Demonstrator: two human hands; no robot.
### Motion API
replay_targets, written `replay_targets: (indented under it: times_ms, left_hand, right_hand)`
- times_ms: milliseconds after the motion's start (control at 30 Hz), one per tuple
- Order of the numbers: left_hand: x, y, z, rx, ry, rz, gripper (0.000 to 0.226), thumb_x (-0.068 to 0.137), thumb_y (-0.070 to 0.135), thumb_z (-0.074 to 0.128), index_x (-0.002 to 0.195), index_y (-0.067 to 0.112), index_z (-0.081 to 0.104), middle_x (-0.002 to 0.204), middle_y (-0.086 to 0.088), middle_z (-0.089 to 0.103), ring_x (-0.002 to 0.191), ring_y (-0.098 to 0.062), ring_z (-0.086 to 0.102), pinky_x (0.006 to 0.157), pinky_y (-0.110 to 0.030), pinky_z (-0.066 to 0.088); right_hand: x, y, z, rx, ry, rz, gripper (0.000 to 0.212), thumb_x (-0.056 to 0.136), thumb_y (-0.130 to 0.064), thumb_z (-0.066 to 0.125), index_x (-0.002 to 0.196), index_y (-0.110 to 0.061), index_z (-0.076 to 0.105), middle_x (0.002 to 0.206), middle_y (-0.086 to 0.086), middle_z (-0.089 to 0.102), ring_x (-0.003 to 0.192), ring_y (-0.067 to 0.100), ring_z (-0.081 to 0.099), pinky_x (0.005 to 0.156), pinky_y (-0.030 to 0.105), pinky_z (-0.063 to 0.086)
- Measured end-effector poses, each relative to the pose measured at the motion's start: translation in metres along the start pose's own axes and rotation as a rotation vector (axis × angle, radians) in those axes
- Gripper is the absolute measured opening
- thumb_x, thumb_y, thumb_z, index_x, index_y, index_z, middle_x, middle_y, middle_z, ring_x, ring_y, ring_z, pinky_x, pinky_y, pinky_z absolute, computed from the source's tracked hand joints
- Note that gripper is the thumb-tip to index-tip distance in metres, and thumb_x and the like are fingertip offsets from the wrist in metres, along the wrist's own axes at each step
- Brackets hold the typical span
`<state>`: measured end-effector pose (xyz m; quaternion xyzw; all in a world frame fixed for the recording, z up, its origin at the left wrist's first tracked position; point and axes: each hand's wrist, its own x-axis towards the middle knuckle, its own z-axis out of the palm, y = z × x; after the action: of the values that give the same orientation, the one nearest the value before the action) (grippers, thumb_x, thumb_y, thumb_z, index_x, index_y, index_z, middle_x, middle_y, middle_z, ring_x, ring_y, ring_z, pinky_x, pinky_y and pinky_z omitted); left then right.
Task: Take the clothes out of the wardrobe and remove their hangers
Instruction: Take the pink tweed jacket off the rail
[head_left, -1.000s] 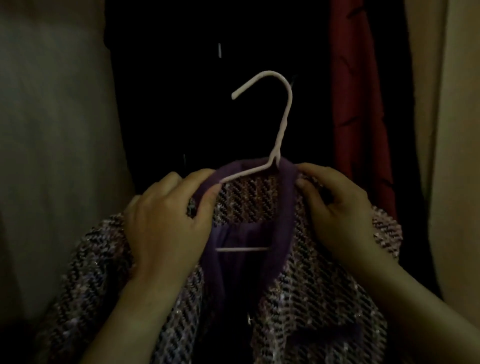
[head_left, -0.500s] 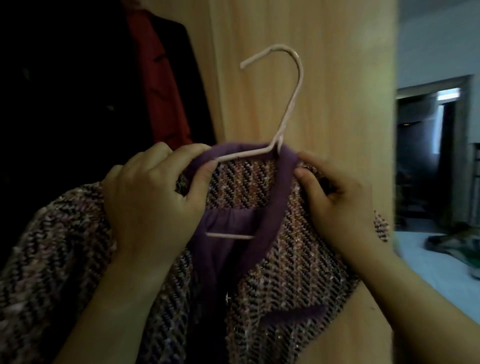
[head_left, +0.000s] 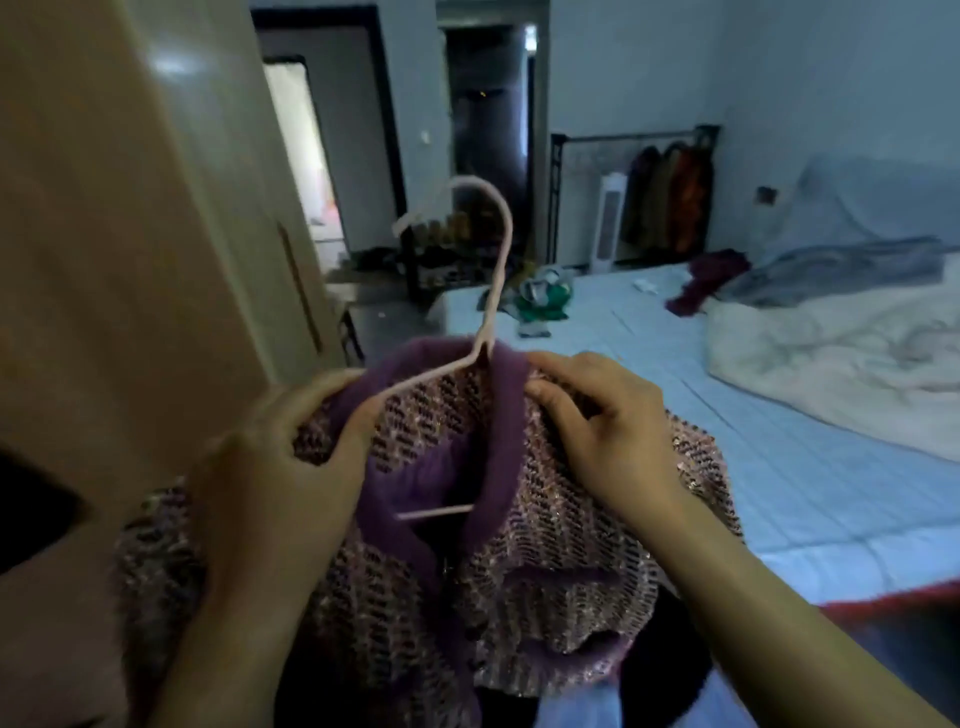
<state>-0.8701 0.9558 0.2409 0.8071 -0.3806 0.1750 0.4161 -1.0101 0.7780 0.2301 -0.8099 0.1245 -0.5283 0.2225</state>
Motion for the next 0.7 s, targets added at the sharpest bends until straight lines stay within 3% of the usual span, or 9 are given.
replay_targets:
  times_ms: [100, 200, 333, 533, 633, 700]
  left_hand:
    - [-0.017, 0.026, 0.054, -0.239, -0.101, -0.015, 0.019, 0.078, 0.048, 0.061, 0.094, 0.039, 0.065, 0.089, 0.015, 0.064, 0.082, -0.002, 0.057, 0.069, -0.022, 0.046]
    - [-0.031, 0.042, 0.111, -0.285, -0.228, -0.060, 0.032, 0.072, 0.059, 0.053, 0.095, 0.039, 0.065, 0.098, 0.010, 0.068, 0.091, -0.013, 0.062, 0.077, -0.034, 0.050]
    - [-0.022, 0.052, 0.165, -0.271, -0.318, -0.088, 0.039, 0.078, 0.065, 0.056, 0.101, 0.036, 0.067, 0.102, 0.012, 0.067, 0.094, -0.012, 0.062, 0.080, -0.035, 0.051]
    - [0.030, 0.047, 0.246, -0.212, -0.313, -0.115, 0.025, 0.080, 0.050, 0.064, 0.099, 0.034, 0.069, 0.098, 0.013, 0.069, 0.090, -0.011, 0.062, 0.080, -0.033, 0.050]
    - [0.068, 0.036, 0.296, -0.186, -0.308, -0.116, 0.020, 0.080, 0.041, 0.067, 0.097, 0.032, 0.070, 0.097, 0.012, 0.069, 0.088, -0.012, 0.062, 0.077, -0.031, 0.048]
    - [0.097, 0.025, 0.332, -0.149, -0.348, -0.094, 0.021, 0.082, 0.046, 0.064, 0.097, 0.033, 0.069, 0.095, 0.014, 0.067, 0.086, -0.011, 0.060, 0.074, -0.030, 0.047]
  right_hand:
    - [-0.029, 0.047, -0.046, -0.083, -0.072, 0.070, 0.019, 0.087, -0.027, 0.064, 0.103, -0.022, 0.071, 0.081, -0.011, 0.064, 0.073, 0.001, 0.058, 0.067, 0.016, 0.044]
    - [-0.044, 0.089, -0.076, -0.110, -0.105, 0.136, 0.022, 0.086, -0.031, 0.062, 0.102, -0.021, 0.072, 0.081, -0.010, 0.063, 0.072, 0.001, 0.058, 0.066, 0.015, 0.043]
    - [-0.052, 0.139, -0.091, -0.130, -0.103, 0.215, 0.020, 0.086, -0.029, 0.064, 0.102, -0.021, 0.072, 0.083, -0.009, 0.066, 0.074, 0.002, 0.061, 0.068, 0.018, 0.046]
    - [-0.025, 0.224, -0.071, -0.139, -0.118, 0.288, 0.019, 0.083, -0.019, 0.068, 0.102, -0.021, 0.072, 0.081, -0.028, 0.057, 0.070, -0.009, 0.055, 0.066, 0.008, 0.039]
    - [-0.002, 0.278, -0.048, -0.142, -0.131, 0.319, 0.020, 0.084, -0.020, 0.068, 0.102, -0.023, 0.072, 0.078, -0.019, 0.062, 0.069, -0.002, 0.058, 0.063, 0.016, 0.044]
    - [0.016, 0.316, -0.033, -0.150, -0.156, 0.366, 0.020, 0.084, -0.023, 0.066, 0.103, -0.027, 0.072, 0.076, -0.008, 0.067, 0.069, 0.007, 0.061, 0.062, 0.028, 0.048]
